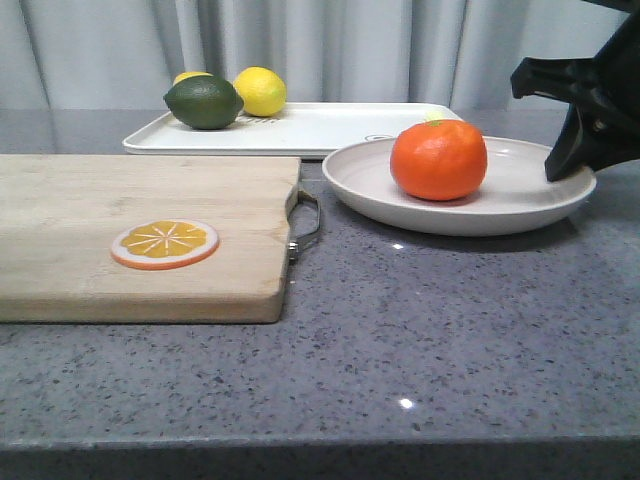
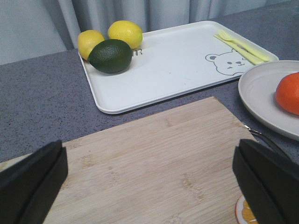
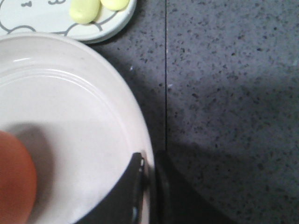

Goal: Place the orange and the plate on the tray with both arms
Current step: 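Lift the plate with the orange using the right gripper and carry it onto the tray, then lower the plate onto the tray, open the right gripper and raise it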

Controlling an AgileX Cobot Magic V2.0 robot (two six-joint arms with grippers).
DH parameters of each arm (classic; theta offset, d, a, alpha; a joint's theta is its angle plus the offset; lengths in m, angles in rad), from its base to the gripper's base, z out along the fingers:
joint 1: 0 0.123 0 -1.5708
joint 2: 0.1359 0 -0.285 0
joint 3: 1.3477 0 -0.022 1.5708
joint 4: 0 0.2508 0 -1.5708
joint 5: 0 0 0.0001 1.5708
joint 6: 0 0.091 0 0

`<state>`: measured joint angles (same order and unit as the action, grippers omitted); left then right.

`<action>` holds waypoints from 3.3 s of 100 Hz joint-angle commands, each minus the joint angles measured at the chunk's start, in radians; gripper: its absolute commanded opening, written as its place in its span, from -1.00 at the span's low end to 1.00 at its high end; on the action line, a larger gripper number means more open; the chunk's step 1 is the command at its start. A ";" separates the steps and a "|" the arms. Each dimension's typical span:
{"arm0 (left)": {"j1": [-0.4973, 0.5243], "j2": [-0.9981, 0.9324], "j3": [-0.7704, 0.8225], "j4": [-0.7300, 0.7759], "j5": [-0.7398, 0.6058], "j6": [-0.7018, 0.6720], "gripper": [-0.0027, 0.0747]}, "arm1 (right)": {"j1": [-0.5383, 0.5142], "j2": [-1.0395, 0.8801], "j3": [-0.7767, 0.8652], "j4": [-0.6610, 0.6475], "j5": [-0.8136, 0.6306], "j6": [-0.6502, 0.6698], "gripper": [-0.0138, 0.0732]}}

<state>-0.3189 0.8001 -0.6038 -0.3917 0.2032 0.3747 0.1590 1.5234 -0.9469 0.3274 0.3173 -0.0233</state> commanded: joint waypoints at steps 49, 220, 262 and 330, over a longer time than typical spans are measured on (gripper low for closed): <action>0.003 -0.004 -0.027 -0.008 -0.078 -0.003 0.86 | 0.000 -0.003 -0.353 -0.001 0.103 -0.015 -0.84; 0.003 -0.004 -0.025 -0.008 -0.078 -0.003 0.86 | -0.041 0.746 -1.281 0.232 0.406 -0.058 -0.84; 0.003 -0.004 -0.025 -0.008 -0.078 -0.003 0.86 | -0.041 0.746 -1.281 0.232 0.389 -0.058 -0.04; 0.003 -0.004 -0.025 -0.008 -0.074 -0.003 0.86 | -0.067 0.517 -1.281 0.226 0.444 -0.215 0.52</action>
<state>-0.3189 0.8001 -0.6038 -0.3917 0.2032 0.3747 0.1050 2.1565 -2.1931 0.5328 0.7688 -0.1861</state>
